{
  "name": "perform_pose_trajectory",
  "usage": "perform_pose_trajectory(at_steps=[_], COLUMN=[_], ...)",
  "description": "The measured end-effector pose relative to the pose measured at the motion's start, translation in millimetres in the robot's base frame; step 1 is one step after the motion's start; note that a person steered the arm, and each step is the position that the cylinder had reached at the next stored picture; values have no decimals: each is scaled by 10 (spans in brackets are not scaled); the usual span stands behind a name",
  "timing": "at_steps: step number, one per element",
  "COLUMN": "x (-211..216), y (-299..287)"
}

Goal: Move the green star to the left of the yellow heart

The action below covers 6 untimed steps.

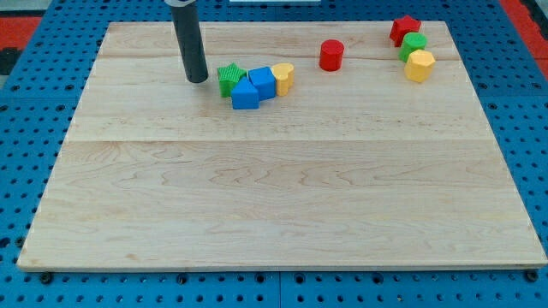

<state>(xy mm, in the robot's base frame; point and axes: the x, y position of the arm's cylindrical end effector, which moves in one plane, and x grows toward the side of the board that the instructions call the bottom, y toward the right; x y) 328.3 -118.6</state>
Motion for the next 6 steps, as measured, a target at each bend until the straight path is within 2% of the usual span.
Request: perform_pose_trajectory(at_steps=[4,5,6], x=[38,37,-52], y=[1000,1044,836])
